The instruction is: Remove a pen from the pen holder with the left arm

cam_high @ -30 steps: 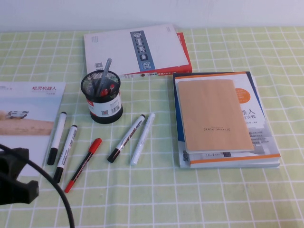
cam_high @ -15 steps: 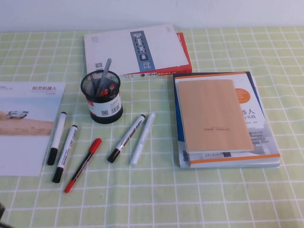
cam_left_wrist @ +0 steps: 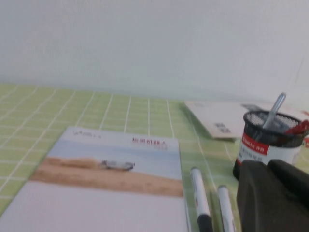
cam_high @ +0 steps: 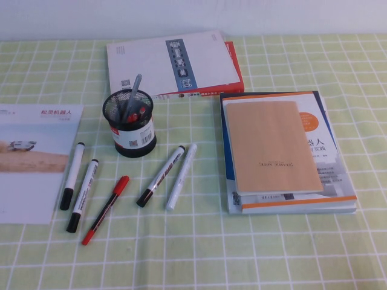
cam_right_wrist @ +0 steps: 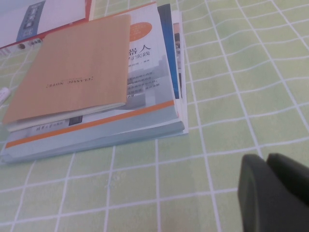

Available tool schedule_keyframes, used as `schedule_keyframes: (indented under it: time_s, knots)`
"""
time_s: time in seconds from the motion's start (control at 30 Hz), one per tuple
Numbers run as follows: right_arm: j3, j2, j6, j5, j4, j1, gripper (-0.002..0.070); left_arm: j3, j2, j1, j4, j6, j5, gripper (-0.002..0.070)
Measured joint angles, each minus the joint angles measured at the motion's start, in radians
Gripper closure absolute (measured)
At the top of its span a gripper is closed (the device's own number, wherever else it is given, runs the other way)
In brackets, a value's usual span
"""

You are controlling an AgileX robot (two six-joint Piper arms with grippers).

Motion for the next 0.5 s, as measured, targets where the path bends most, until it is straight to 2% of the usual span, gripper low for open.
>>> schedule_keyframes:
  time_s: [0.27, 0.5]
  knots:
    - [0.000, 0.000, 0.000, 0.000, 0.001, 0.000, 0.0691, 0.001, 0.000, 0.000, 0.030, 0.008, 0.229, 0.0678]
    - [0.000, 0.000, 0.000, 0.000, 0.001, 0.000, 0.0691, 0.001, 0.000, 0.000, 0.046, 0.010, 0.308, 0.0678]
